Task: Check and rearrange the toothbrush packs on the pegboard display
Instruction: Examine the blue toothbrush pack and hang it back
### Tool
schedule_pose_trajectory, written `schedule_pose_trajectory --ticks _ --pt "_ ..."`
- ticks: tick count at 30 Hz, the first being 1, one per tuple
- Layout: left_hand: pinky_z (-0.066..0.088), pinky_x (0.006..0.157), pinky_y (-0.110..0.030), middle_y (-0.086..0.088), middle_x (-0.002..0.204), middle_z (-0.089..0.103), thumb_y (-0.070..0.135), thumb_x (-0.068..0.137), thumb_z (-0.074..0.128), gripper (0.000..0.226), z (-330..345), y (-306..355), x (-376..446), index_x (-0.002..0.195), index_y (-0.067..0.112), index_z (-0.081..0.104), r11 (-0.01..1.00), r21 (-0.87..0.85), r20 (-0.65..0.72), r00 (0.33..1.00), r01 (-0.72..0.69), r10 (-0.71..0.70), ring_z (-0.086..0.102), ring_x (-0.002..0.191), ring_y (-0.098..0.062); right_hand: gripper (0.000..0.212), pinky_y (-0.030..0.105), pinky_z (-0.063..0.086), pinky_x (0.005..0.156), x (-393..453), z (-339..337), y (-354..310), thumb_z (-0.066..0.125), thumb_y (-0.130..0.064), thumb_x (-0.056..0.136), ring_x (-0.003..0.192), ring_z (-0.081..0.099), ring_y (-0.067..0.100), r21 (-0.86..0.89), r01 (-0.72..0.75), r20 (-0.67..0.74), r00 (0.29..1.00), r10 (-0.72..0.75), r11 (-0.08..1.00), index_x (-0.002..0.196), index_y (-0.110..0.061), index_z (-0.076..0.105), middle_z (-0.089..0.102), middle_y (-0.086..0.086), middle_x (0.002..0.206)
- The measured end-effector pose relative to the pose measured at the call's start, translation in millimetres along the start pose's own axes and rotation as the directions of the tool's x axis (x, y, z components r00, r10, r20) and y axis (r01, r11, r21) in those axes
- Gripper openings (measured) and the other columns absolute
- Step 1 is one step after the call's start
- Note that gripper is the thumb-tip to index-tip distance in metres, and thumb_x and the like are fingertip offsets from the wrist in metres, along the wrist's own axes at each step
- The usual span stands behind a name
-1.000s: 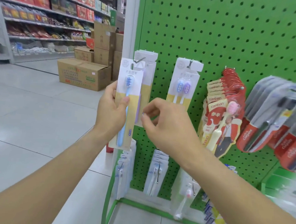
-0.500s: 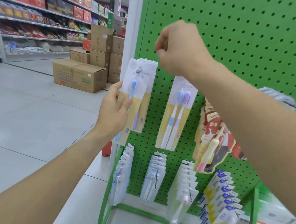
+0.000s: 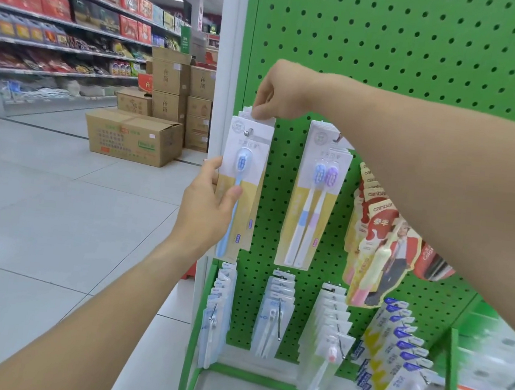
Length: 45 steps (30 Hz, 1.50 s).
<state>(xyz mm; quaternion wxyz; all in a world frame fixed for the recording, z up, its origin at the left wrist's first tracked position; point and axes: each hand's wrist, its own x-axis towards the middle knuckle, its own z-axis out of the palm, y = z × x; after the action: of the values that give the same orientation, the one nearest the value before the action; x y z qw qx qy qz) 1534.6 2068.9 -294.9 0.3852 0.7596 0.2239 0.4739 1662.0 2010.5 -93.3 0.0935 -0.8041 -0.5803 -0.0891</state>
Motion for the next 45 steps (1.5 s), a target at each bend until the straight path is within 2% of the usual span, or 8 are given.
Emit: schedule_pose_trajectory --ticks 12,19,23,29,33,39,42,45 --pt "0.049 0.073 -0.014 0.013 0.096 0.064 0.022 0.097 0.066 0.044 -6.6 14.6 -7.6 0.137 0.025 0.05 1.0 -0.013 -0.02 1.0 0.002 -0.002 0.061 0.087 0.002 0.022 0.019 0.04 0.056 7.4 3.8 -11.5 0.063 -0.016 0.096 0.063 0.049 0.011 -0.052 0.063 -0.007 0.998 -0.063 0.997 0.107 0.001 0.07 0.059 0.0 0.079" --pt "0.048 0.087 -0.019 0.01 0.113 0.062 0.02 0.095 0.068 0.047 -10.7 19.9 -10.3 0.139 0.023 0.05 0.998 0.049 -0.026 0.999 -0.044 0.045 0.059 0.098 -0.001 0.009 0.013 0.04 0.058 5.4 4.0 -23.8 0.066 -0.021 0.097 0.071 0.057 -0.001 0.049 0.172 -0.079 0.983 -0.168 0.984 0.099 -0.014 0.07 0.063 -0.012 0.082" --pt "0.038 0.076 -0.001 -0.002 0.113 0.054 0.012 0.091 0.066 0.041 -17.7 20.9 -22.9 0.131 0.013 0.054 0.991 0.108 -0.22 0.971 -0.074 0.096 0.053 0.087 0.003 0.006 0.01 0.045 0.061 -3.5 4.6 -36.6 0.064 -0.019 0.099 0.076 0.063 0.0 0.11 0.266 -0.168 0.955 -0.246 0.958 0.096 -0.015 0.067 0.067 -0.01 0.086" --pt "0.045 0.088 -0.026 0.002 0.116 0.053 0.02 0.094 0.057 0.031 -57.8 19.3 -40.5 0.125 0.013 0.053 0.991 0.009 -0.513 0.851 -0.131 0.117 0.055 0.106 -0.015 0.008 0.031 0.054 0.082 -36.1 16.7 -60.9 0.061 -0.013 0.098 0.085 0.067 0.016 0.117 0.487 -0.32 0.843 -0.432 0.865 0.097 -0.008 0.068 0.071 0.0 0.091" --pt "0.054 0.085 -0.026 0.0 0.113 0.07 0.027 0.107 0.046 0.02 -82.1 25.1 -64.9 0.124 0.02 0.054 0.962 -0.252 -0.351 0.936 -0.101 0.006 0.068 0.1 -0.012 0.011 0.037 0.05 0.077 -74.8 46.1 -78.0 0.059 -0.012 0.097 0.079 0.062 0.017 0.119 0.579 -0.326 0.79 -0.519 0.807 0.097 -0.006 0.067 0.07 -0.002 0.087" --pt "0.056 0.074 -0.048 -0.013 0.082 0.07 0.023 0.106 0.047 0.025 -78.1 7.6 -121.1 0.091 0.015 0.066 0.966 -0.199 -0.063 0.982 0.164 -0.179 0.063 0.074 -0.02 0.012 0.042 0.051 0.075 -135.6 137.9 -68.1 0.056 -0.016 0.098 0.079 0.062 0.02 0.327 0.48 -0.28 0.872 -0.402 0.814 0.097 -0.009 0.067 0.068 -0.002 0.083" --pt "0.057 0.078 -0.055 -0.024 0.089 0.071 0.021 0.105 0.049 0.023 -63.5 -0.8 -140.9 0.098 0.007 0.067 0.906 -0.15 0.199 0.91 0.396 -0.364 0.067 0.077 -0.027 0.009 0.03 0.051 0.073 -167.5 187.0 -45.4 0.06 -0.013 0.098 0.076 0.061 0.012 0.477 0.345 -0.247 0.935 -0.254 0.808 0.097 -0.009 0.069 0.069 -0.004 0.082" --pt "0.061 0.075 -0.044 -0.013 0.084 0.076 0.011 0.103 0.052 0.015 -43.2 -8.5 -156.2 0.106 0.012 0.067 0.834 -0.075 0.443 0.767 0.547 -0.463 0.072 0.075 -0.023 0.008 0.011 0.046 0.068 -197.5 229.7 -24.1 0.063 -0.011 0.097 0.074 0.064 0.005 0.627 0.173 -0.154 0.983 -0.096 0.76 0.095 -0.012 0.071 0.069 -0.01 0.078"
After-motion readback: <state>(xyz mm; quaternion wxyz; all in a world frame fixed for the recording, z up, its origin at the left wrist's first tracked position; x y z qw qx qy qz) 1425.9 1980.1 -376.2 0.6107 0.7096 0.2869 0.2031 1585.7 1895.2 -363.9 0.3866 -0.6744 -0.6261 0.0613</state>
